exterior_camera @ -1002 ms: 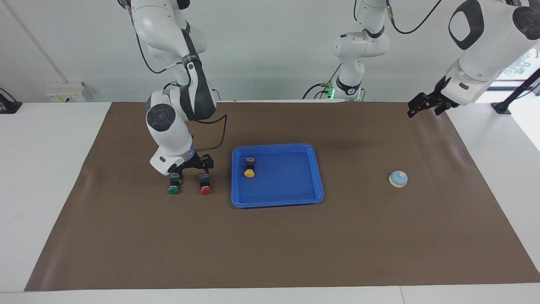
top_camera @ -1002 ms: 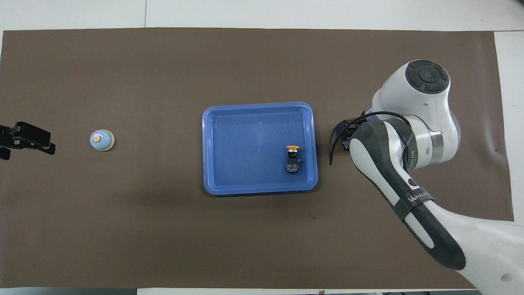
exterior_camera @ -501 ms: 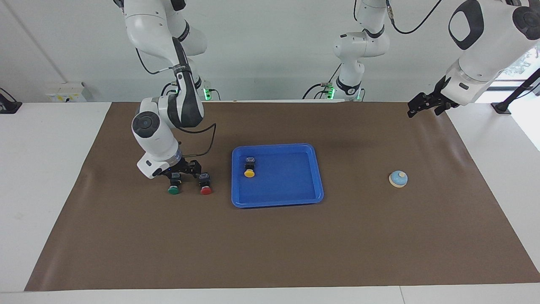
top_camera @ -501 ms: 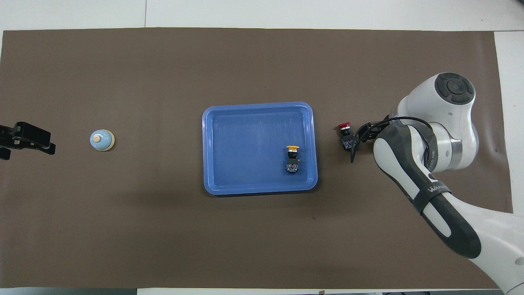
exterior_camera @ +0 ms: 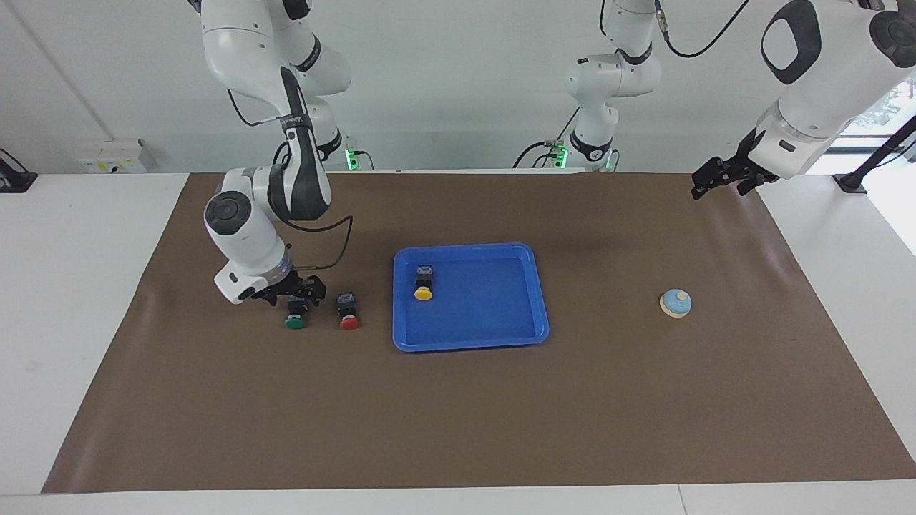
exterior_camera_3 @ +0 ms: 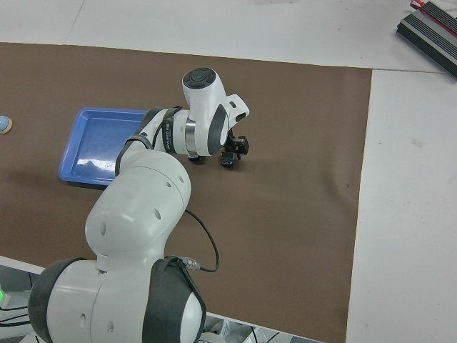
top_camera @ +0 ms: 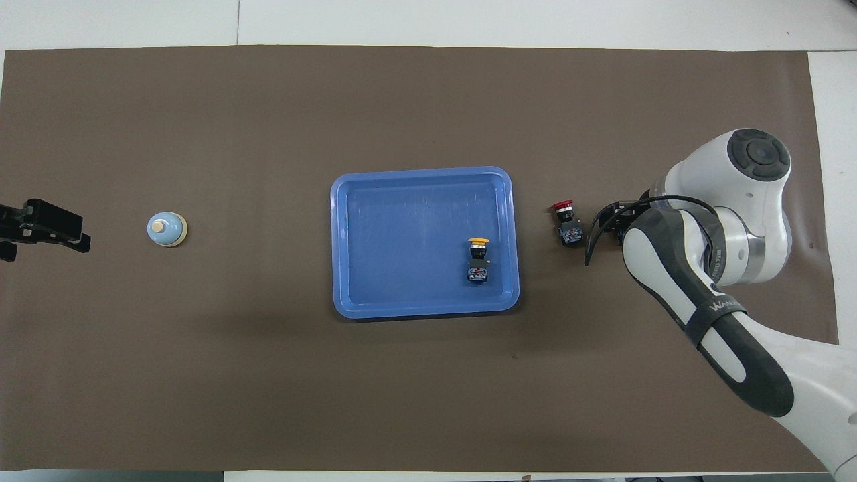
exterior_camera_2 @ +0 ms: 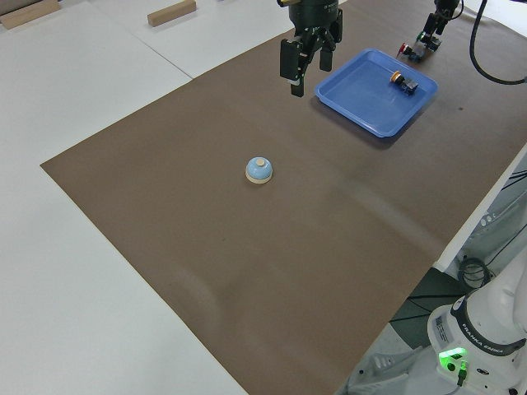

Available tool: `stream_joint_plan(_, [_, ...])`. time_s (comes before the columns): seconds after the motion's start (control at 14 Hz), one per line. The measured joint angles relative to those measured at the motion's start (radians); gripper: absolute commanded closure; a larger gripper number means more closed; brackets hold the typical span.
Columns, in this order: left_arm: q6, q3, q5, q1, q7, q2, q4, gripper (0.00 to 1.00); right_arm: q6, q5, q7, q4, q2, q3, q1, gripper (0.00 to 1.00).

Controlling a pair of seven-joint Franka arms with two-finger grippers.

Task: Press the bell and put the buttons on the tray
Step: 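Move the right gripper to the green-capped button and grasp it, then place the green button in the tray beside the yellow one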

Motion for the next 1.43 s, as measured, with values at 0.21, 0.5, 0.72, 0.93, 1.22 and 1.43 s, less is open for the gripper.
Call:
stream_joint_plan(0.21, [0.000,0.000,0.000,0.000,0.000,0.000,0.000,0.00,0.001,0.000,0.000,-0.001,0.003,0.000,-0.010,0.72])
stream_joint_plan(0.5, [0.000,0.000,0.000,0.000,0.000,0.000,0.000,0.00,0.001,-0.002,-0.002,0.000,0.002,0.001,-0.009,1.00])
stream_joint_plan(0.72, [0.000,0.000,0.000,0.000,0.000,0.000,0.000,0.00,-0.054,-0.002,-0.011,0.055,-0.001,0.013,0.018,1.00])
stream_joint_plan(0.93, [0.000,0.000,0.000,0.000,0.000,0.000,0.000,0.00,-0.196,0.001,0.027,0.203,-0.013,0.020,0.145,1.00])
stream_joint_plan(1.22, [0.000,0.000,0.000,0.000,0.000,0.000,0.000,0.00,-0.206,0.003,0.217,0.259,-0.017,0.026,0.365,1.00])
stream_joint_plan(1.43, [0.000,0.000,0.000,0.000,0.000,0.000,0.000,0.00,-0.194,0.006,0.345,0.259,0.005,0.027,0.499,1.00])
